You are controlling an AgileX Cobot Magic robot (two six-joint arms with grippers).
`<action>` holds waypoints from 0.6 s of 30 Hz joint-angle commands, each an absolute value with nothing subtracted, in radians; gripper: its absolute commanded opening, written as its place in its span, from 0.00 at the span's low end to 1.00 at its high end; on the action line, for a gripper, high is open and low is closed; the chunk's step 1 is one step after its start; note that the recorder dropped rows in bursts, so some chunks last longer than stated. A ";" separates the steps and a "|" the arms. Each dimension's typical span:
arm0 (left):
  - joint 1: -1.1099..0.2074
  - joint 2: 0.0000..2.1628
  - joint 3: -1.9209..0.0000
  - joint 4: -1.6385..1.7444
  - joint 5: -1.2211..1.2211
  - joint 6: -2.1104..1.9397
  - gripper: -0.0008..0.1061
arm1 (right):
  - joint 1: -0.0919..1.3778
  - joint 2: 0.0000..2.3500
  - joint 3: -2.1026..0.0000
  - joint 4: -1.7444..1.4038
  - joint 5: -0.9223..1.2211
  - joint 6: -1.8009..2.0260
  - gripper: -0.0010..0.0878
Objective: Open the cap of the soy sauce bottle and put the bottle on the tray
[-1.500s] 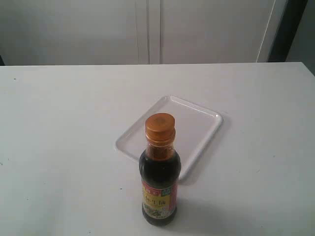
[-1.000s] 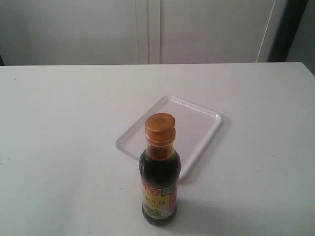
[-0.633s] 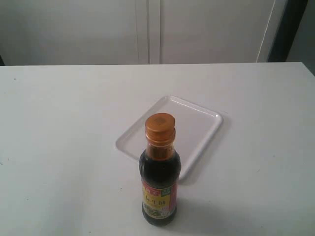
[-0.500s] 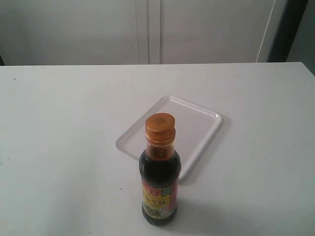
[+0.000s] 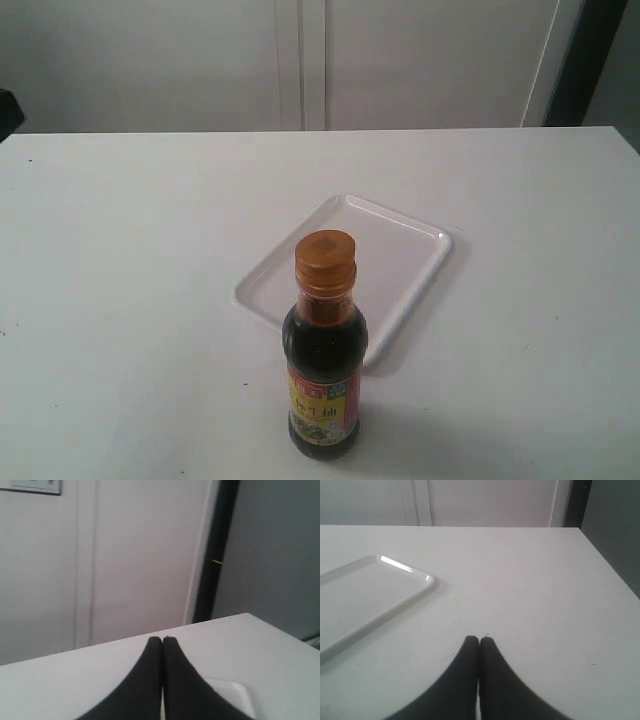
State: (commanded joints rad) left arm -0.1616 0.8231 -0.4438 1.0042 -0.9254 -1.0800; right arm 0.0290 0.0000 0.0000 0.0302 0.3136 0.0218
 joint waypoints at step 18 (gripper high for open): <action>-0.293 0.946 -0.550 1.208 -1.063 -1.159 0.01 | 0.029 0.000 0.000 0.030 0.314 0.022 0.01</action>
State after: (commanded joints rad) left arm -0.2928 0.9455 -0.5500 1.2077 -1.0628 -1.1593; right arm 0.0290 0.0000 0.0000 0.0302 0.3136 0.0218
